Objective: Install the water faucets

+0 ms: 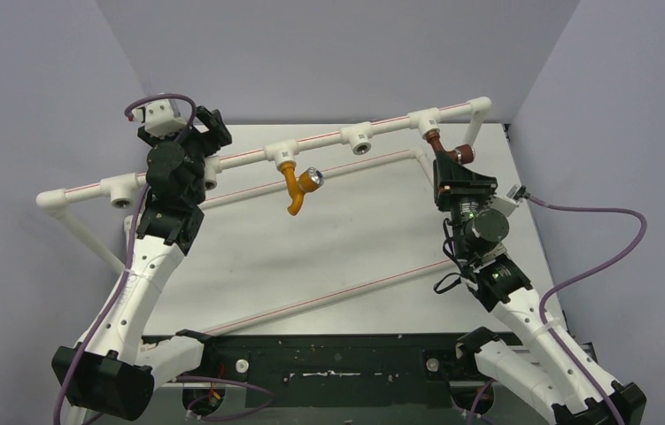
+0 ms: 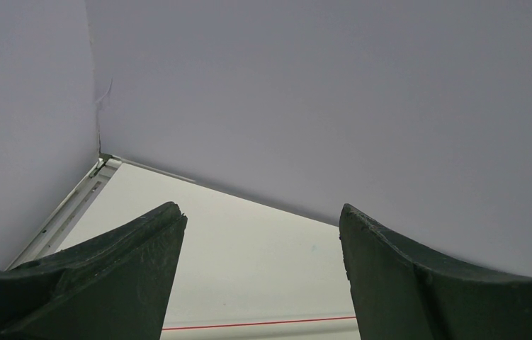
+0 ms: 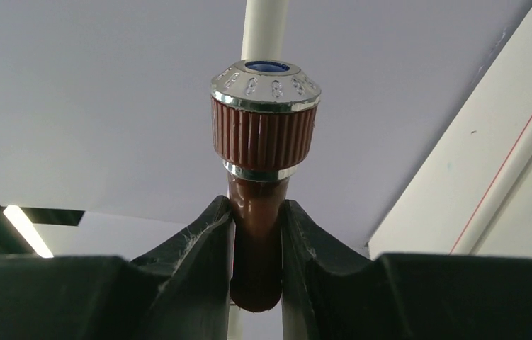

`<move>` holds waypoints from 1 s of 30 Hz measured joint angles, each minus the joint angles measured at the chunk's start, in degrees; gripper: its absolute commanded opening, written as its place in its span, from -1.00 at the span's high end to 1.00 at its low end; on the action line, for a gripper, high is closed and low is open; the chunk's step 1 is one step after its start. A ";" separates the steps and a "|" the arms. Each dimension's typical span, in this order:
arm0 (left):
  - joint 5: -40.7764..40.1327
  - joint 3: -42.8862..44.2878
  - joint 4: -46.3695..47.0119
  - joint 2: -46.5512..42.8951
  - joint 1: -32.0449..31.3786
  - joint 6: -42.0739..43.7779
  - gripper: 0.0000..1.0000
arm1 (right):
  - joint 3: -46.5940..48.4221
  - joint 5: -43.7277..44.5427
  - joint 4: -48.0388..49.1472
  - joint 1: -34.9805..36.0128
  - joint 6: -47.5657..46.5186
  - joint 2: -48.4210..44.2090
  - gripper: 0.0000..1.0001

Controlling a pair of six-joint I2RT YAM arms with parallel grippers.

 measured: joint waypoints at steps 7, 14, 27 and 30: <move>-0.02 0.02 0.04 -0.04 0.00 -0.02 -0.55 | -2.29 -2.80 3.54 -1.09 9.75 0.02 1.00; -0.02 0.02 0.04 -0.04 0.00 -0.02 -0.55 | -1.99 -3.87 2.45 -1.29 11.74 -0.20 0.29; -0.02 -0.15 -0.04 -0.15 0.00 -0.02 -0.55 | 0.09 -7.82 -4.22 -1.38 3.89 -4.90 -0.67; 0.00 -0.15 -0.02 -0.15 0.00 -0.02 -0.55 | 0.76 -7.93 -8.04 -1.38 0.74 -6.86 -0.72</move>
